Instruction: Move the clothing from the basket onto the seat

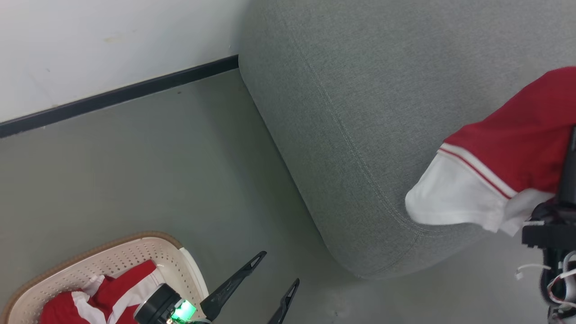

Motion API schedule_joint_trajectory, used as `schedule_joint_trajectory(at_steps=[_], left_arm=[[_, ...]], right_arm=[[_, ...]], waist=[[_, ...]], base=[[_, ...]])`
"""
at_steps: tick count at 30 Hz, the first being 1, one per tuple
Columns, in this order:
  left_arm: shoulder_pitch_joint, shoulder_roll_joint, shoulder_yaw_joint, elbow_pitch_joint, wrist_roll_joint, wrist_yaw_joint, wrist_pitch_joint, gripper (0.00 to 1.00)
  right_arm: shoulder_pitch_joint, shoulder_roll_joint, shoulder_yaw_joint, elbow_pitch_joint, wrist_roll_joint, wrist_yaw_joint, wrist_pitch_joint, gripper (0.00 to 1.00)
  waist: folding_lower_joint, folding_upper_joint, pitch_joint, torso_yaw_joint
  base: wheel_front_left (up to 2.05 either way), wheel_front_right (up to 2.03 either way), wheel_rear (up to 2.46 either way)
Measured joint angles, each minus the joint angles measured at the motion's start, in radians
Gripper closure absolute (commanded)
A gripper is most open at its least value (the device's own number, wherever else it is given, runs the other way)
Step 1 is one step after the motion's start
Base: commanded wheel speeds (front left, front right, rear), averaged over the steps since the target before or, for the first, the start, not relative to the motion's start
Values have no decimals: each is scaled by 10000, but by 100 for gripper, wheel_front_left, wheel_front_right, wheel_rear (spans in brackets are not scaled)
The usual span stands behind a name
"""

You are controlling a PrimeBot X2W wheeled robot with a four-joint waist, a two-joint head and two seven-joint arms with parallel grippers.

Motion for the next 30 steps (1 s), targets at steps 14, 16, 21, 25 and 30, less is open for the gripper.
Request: schedule_joint_trajectory(at_steps=[14,16,21,25,30], left_arm=[[-579,548,-485,-395,194,-10,0,0],[-685,604,-616,-539,192,-10,-2,0],[-776,855,-721,-719,190,-10,-2,0],[-776,940,-756,-892,188,-10,-2,0],[-817,1131,-867,-1066,174,-10,-2,0]], right_arm=[[-2600,-1471,-1145,1365,138,596,-73,100],[-2894,-1653,-1170,1661,121,662,-73,100],[-3788,-1916,-1198,2516,123,926,-75,100],[-4415,-2061,-1174,3302,127,1049,-75,100],[-5157,-2232,-1315,4633,316,1097,-73,100]], waist=[[-1,0,638,665],[-1,1,698,766],[-2,0,866,983],[-2,-1,1043,1129],[-2,0,1328,1320]], base=[[0,0,0],[0,0,0],[0,0,0],[0,0,0],[0,0,0]])
